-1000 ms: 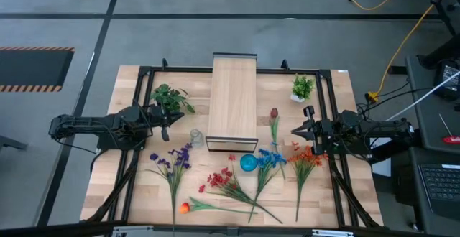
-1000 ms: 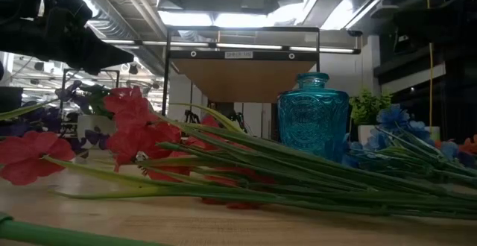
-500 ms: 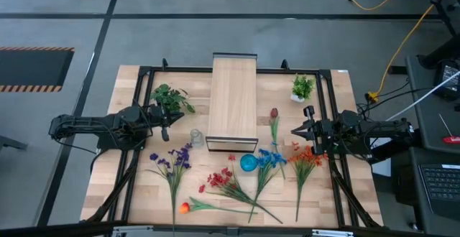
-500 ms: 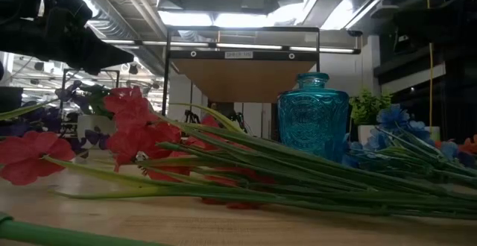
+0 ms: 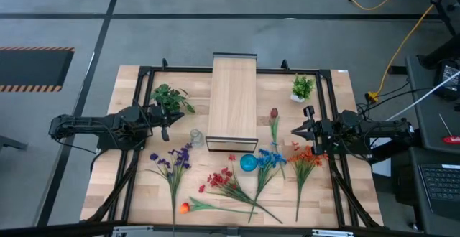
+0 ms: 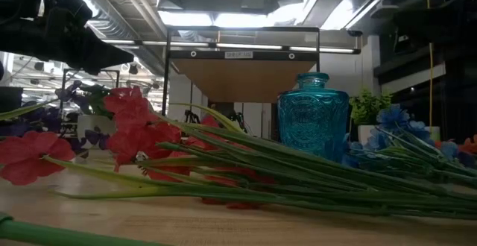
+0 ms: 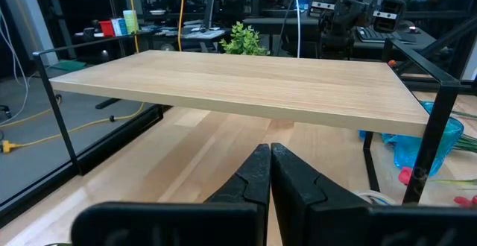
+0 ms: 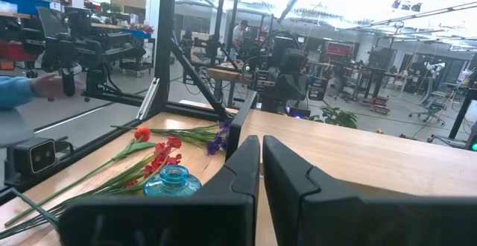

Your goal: Pick and place flowers into a vace then onto a shelf

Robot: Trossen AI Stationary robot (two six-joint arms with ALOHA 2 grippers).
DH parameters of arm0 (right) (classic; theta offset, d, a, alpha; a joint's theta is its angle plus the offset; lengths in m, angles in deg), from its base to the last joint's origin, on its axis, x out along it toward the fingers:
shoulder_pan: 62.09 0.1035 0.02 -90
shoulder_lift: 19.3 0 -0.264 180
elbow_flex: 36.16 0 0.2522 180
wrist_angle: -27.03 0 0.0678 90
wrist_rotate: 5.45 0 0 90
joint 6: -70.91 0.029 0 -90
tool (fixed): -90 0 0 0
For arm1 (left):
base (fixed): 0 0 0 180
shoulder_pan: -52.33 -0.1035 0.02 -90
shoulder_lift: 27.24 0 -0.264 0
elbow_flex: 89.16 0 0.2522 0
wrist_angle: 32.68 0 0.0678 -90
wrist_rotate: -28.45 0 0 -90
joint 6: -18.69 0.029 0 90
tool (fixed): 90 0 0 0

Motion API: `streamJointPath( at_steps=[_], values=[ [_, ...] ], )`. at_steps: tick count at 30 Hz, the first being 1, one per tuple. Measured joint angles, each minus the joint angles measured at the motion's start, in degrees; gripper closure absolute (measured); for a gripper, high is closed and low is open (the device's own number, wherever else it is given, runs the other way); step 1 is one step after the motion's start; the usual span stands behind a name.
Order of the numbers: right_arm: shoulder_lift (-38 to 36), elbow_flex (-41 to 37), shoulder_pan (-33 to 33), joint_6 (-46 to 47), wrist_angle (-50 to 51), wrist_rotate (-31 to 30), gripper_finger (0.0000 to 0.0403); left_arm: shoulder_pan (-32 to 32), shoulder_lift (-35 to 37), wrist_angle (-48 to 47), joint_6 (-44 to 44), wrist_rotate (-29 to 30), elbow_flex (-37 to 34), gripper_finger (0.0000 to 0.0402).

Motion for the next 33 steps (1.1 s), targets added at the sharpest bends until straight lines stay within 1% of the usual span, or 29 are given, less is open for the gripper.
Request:
streamJointPath(
  at_steps=[18, 24, 27, 33],
  values=[
    [0.0, 0.0, 0.0, 0.3, 0.0, 0.0, 0.0379, 0.0, 0.0, 0.0, -0.6, 0.0, 0.0, 0.0395],
    [0.0, 0.0, 0.0, 4.5, -0.2, 0.0, 0.0379, 0.0, 0.0, 0.0, 0.0, 0.0, 0.0, 0.0396],
    [0.0, 0.0, 0.0, 6.2, -0.2, 0.0, 0.0379, 0.0, 0.0, 0.0, 2.1, 0.0, 0.0, 0.0395],
    [0.0, 0.0, 0.0, 6.5, -0.2, -0.6, 0.0379, 0.0, 0.0, 0.0, 3.0, 0.0, 0.0, 0.0396]
  ],
)
